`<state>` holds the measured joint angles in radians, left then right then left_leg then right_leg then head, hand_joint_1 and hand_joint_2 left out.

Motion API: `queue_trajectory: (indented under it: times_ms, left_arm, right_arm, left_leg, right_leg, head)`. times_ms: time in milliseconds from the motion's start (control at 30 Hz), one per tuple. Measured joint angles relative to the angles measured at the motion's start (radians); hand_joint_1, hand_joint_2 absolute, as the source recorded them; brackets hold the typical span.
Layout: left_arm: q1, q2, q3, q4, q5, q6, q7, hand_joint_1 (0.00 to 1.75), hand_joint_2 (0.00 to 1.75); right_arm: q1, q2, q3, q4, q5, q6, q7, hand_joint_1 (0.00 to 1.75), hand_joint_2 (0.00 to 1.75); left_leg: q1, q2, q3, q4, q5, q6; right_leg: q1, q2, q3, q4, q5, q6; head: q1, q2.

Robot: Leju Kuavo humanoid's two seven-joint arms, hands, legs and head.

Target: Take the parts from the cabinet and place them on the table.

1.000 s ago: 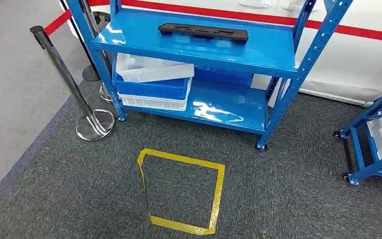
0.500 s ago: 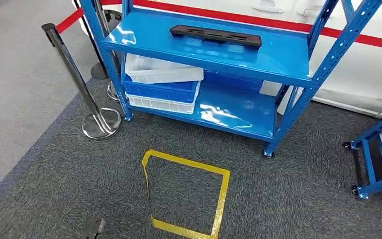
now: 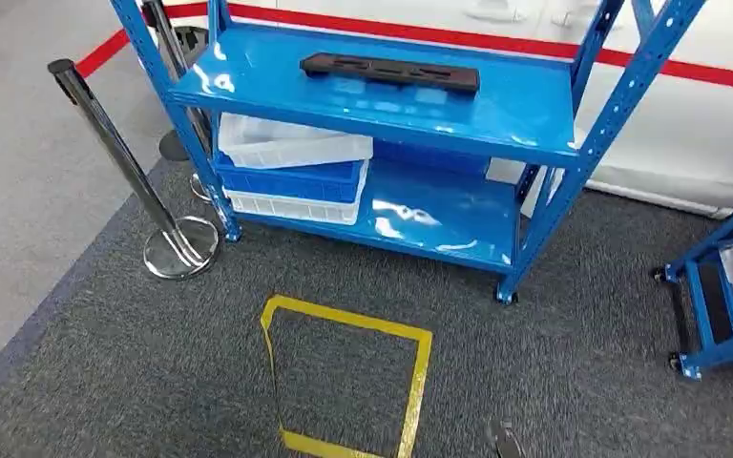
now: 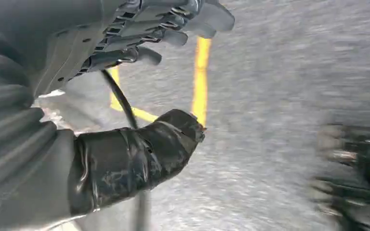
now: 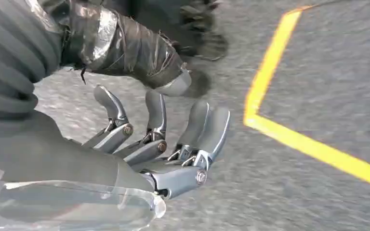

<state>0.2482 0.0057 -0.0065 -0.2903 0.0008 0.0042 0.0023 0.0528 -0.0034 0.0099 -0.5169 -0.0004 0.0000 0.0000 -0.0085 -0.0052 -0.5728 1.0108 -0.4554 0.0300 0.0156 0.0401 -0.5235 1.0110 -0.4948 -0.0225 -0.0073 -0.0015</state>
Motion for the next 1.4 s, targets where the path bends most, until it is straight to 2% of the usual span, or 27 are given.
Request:
queue_trajectory:
  times_ms: [100, 133, 167, 200, 267, 300, 333, 367, 433, 467, 533, 633, 700, 800, 833, 867, 900, 933, 1000, 1033, 1133, 1200, 1233, 1300, 1333, 1367, 1400]
  left_arm:
    - [-0.082, -0.001, 0.000, -0.065, 0.000, -0.001, -0.005, 0.00, 1.75]
    - [-0.111, -0.005, 0.000, -0.090, 0.000, -0.001, -0.005, 0.00, 1.75]
    - [-0.139, -0.008, 0.000, -0.120, 0.000, -0.001, -0.006, 0.00, 1.75]
    - [-0.167, -0.008, 0.000, -0.147, 0.000, -0.001, -0.006, 0.00, 1.75]
    - [-0.215, -0.008, 0.000, -0.194, 0.000, -0.001, -0.007, 0.00, 1.75]
    - [-0.234, -0.007, 0.000, -0.217, 0.000, -0.001, -0.007, 0.00, 1.75]
    - [-0.241, -0.006, 0.000, -0.230, 0.000, -0.001, -0.007, 0.00, 1.75]
    - [-0.249, -0.006, 0.000, -0.245, 0.000, -0.001, -0.007, 0.00, 1.75]
    - [-0.242, -0.007, 0.000, -0.251, 0.000, -0.001, -0.006, 0.00, 1.75]
    - [-0.237, -0.007, 0.000, -0.251, 0.000, -0.001, -0.006, 0.00, 1.75]
    - [-0.188, -0.006, 0.000, -0.238, 0.000, -0.001, -0.003, 0.00, 1.75]
    - [-0.121, -0.008, 0.000, -0.194, 0.000, -0.001, 0.002, 0.00, 1.75]
    - [-0.069, -0.009, 0.000, -0.159, 0.000, -0.001, 0.002, 0.00, 1.75]
    - [-0.003, -0.009, 0.000, -0.074, 0.001, -0.002, 0.002, 0.00, 1.75]
    - [0.007, -0.008, 0.000, -0.057, 0.004, -0.001, 0.002, 0.00, 1.75]
    - [0.020, -0.007, -0.001, -0.037, 0.016, 0.002, -0.001, 0.00, 1.75]
    - [0.023, -0.006, -0.004, -0.026, 0.033, 0.007, -0.007, 0.00, 1.75]
    - [0.017, -0.004, -0.008, -0.021, 0.051, 0.010, -0.014, 0.00, 1.75]
    - [0.000, 0.003, -0.029, -0.004, 0.094, 0.021, -0.031, 0.00, 1.75]
    - [-0.007, 0.005, -0.037, 0.004, 0.112, 0.026, -0.037, 0.00, 1.75]
    - [-0.029, 0.009, -0.070, 0.018, 0.175, 0.039, -0.060, 0.00, 1.75]
    - [-0.045, 0.011, -0.093, 0.021, 0.214, 0.045, -0.074, 0.00, 1.75]
    - [-0.052, 0.011, -0.104, 0.021, 0.234, 0.050, -0.081, 0.00, 1.75]
    - [-0.069, 0.016, -0.126, 0.023, 0.276, 0.058, -0.095, 0.00, 1.75]
    - [-0.079, 0.019, -0.139, 0.024, 0.298, 0.061, -0.102, 0.00, 1.75]
    - [-0.090, 0.022, -0.153, 0.026, 0.319, 0.063, -0.110, 0.00, 1.75]
    - [-0.099, 0.025, -0.168, 0.028, 0.345, 0.069, -0.118, 0.00, 1.75]
  right_arm:
    - [0.082, 0.004, 0.000, 0.060, 0.000, 0.000, 0.000, 1.75, 1.75]
    - [0.107, 0.003, 0.000, 0.089, 0.000, 0.000, 0.004, 1.75, 1.75]
    - [0.141, 0.002, 0.000, 0.116, 0.000, 0.000, 0.006, 1.75, 1.75]
    - [0.169, 0.002, 0.000, 0.143, 0.000, 0.000, 0.006, 1.75, 1.75]
    - [0.215, 0.002, 0.000, 0.196, 0.000, 0.000, 0.009, 1.75, 1.75]
    - [0.231, 0.002, 0.000, 0.221, 0.000, 0.000, 0.009, 1.75, 1.75]
    - [0.239, -0.001, 0.000, 0.237, 0.000, 0.000, 0.009, 1.75, 1.75]
    - [0.248, -0.002, 0.001, 0.251, 0.000, 0.000, 0.009, 1.75, 1.75]
    - [0.245, -0.003, 0.001, 0.258, 0.000, 0.000, 0.008, 1.75, 1.75]
    - [0.238, -0.003, 0.001, 0.258, 0.000, 0.000, 0.008, 1.75, 1.75]
    - [0.187, -0.003, 0.001, 0.244, 0.000, 0.000, 0.003, 1.75, 1.75]
    - [0.129, -0.002, 0.001, 0.196, 0.000, 0.000, -0.002, 1.75, 1.75]
    - [0.072, -0.001, 0.001, 0.156, 0.000, 0.000, -0.002, 1.75, 1.75]
    - [0.006, -0.001, 0.000, 0.073, 0.000, 0.000, -0.003, 1.75, 1.75]
    - [-0.008, -0.001, 0.001, 0.056, -0.003, -0.002, -0.003, 1.75, 1.75]
    - [-0.022, -0.001, 0.002, 0.045, -0.010, -0.008, -0.003, 1.75, 1.75]
    - [-0.034, -0.001, 0.006, 0.039, -0.024, -0.017, -0.006, 1.75, 1.75]
    - [-0.042, -0.001, 0.014, 0.035, -0.036, -0.026, -0.009, 1.75, 1.75]
    - [-0.053, -0.002, 0.029, 0.027, -0.069, -0.048, -0.012, 1.75, 1.75]
    - [-0.055, -0.002, 0.037, 0.024, -0.086, -0.060, -0.014, 1.75, 1.75]
    - [-0.066, -0.002, 0.068, 0.023, -0.135, -0.095, -0.024, 1.75, 1.75]
    - [-0.071, -0.009, 0.085, 0.023, -0.164, -0.116, -0.029, 1.75, 1.75]
    - [-0.072, -0.010, 0.095, 0.023, -0.180, -0.127, -0.031, 1.75, 1.75]
    - [-0.074, -0.011, 0.114, 0.026, -0.215, -0.149, -0.036, 1.75, 1.75]
    - [-0.074, -0.012, 0.125, 0.028, -0.232, -0.160, -0.039, 1.75, 1.75]
    - [-0.074, -0.013, 0.136, 0.032, -0.251, -0.172, -0.042, 1.75, 1.75]
    - [-0.075, -0.016, 0.150, 0.036, -0.272, -0.186, -0.044, 1.75, 1.75]
  left_leg:
    - [-0.008, -0.002, 0.004, -0.004, -0.005, 0.008]
    - [0.004, -0.004, 0.012, -0.022, 0.003, 0.015]
    - [0.003, -0.004, 0.021, -0.029, 0.005, 0.015]
    - [0.006, -0.007, 0.025, -0.032, 0.004, 0.016]
    - [0.008, -0.009, 0.024, -0.030, 0.000, 0.019]
    - [0.009, -0.010, 0.025, -0.029, -0.003, 0.019]
    - [0.010, -0.011, 0.025, -0.027, -0.005, 0.018]
    - [0.013, -0.015, 0.027, -0.023, -0.009, 0.016]
    - [0.019, -0.019, 0.032, -0.014, -0.019, 0.006]
    - [0.021, -0.019, 0.035, -0.011, -0.023, 0.003]
    - [0.021, -0.015, 0.031, -0.005, -0.035, -0.016]
    - [0.022, -0.016, 0.040, -0.014, -0.031, -0.030]
    - [0.025, -0.016, 0.036, 0.011, -0.052, -0.039]
    - [0.025, -0.011, -0.065, 0.210, -0.158, -0.046]
    - [0.024, -0.011, -0.094, 0.264, -0.175, -0.047]
    - [0.023, -0.011, -0.114, 0.294, -0.172, -0.046]
    - [0.023, -0.011, -0.107, 0.263, -0.138, -0.042]
    - [0.021, -0.011, -0.084, 0.205, -0.098, -0.037]
    - [0.018, -0.010, -0.001, 0.027, -0.012, -0.021]
    - [0.011, -0.009, 0.010, 0.003, -0.018, -0.017]
    - [0.006, -0.002, 0.009, 0.002, -0.016, -0.009]
    - [0.017, 0.006, 0.016, -0.015, -0.006, 0.003]
    - [0.016, 0.006, 0.016, -0.016, -0.005, 0.007]
    - [0.016, 0.008, 0.015, -0.015, -0.007, 0.014]
    - [0.015, 0.008, 0.015, -0.015, -0.007, 0.016]
    - [0.015, 0.008, 0.016, -0.014, -0.008, 0.017]
    - [0.015, 0.007, 0.017, -0.014, -0.009, 0.016]
  right_leg:
    - [-0.008, -0.003, 0.007, -0.004, -0.006, 0.012]
    - [0.001, -0.008, 0.010, 0.001, -0.012, 0.018]
    - [-0.003, -0.013, 0.007, 0.023, -0.024, 0.024]
    - [-0.004, -0.017, -0.019, 0.074, -0.057, 0.032]
    - [-0.018, -0.023, -0.108, 0.230, -0.126, 0.045]
    - [-0.024, -0.026, -0.143, 0.285, -0.141, 0.049]
    - [-0.027, -0.027, -0.155, 0.297, -0.136, 0.052]
    - [-0.032, -0.029, -0.149, 0.270, -0.105, 0.056]
    - [-0.038, -0.031, -0.077, 0.115, -0.010, 0.062]
    - [-0.040, -0.032, -0.049, 0.061, 0.017, 0.063]
    - [-0.027, -0.035, -0.016, 0.004, 0.020, 0.048]
    - [-0.024, -0.035, -0.019, 0.011, 0.015, 0.030]
    - [-0.031, -0.035, -0.013, 0.001, 0.021, 0.019]
    - [-0.027, -0.029, -0.017, 0.002, 0.021, 0.010]
    - [-0.026, -0.025, -0.017, 0.002, 0.021, 0.009]
    - [-0.023, -0.023, -0.016, 0.002, 0.020, 0.007]
    - [-0.021, -0.023, -0.013, 0.002, 0.019, 0.007]
    - [-0.020, -0.027, -0.010, 0.002, 0.017, 0.006]
    - [-0.018, -0.038, -0.004, 0.002, 0.013, 0.008]
    - [-0.011, -0.040, -0.007, 0.005, 0.009, 0.014]
    - [-0.017, -0.036, -0.008, 0.003, 0.009, 0.025]
    - [-0.018, -0.035, -0.006, 0.018, -0.003, 0.036]
    - [-0.017, -0.037, -0.024, 0.055, -0.030, 0.042]
    - [-0.021, -0.037, -0.100, 0.209, -0.111, 0.048]
    - [-0.022, -0.037, -0.136, 0.279, -0.135, 0.051]
    - [-0.024, -0.037, -0.153, 0.308, -0.132, 0.053]
    - [-0.027, -0.037, -0.147, 0.289, -0.106, 0.054]
  head:
    - [-0.001, 0.000]
    - [0.000, 0.000]
    - [0.001, 0.000]
    - [0.005, 0.000]
    - [0.004, 0.000]
    - [0.002, 0.000]
    - [0.003, 0.000]
    - [0.003, 0.000]
    - [0.004, 0.000]
    - [0.004, 0.000]
    - [0.005, 0.000]
    - [0.003, 0.000]
    - [0.003, 0.000]
    - [0.000, 0.000]
    - [-0.001, 0.000]
    - [-0.002, 0.000]
    - [-0.001, 0.000]
    - [-0.001, 0.000]
    - [-0.001, 0.000]
    - [0.000, 0.000]
    - [0.000, 0.000]
    - [0.000, 0.000]
    - [0.002, 0.000]
    - [0.002, 0.000]
    - [0.002, 0.000]
    - [0.002, 0.000]
    - [0.002, 0.000]
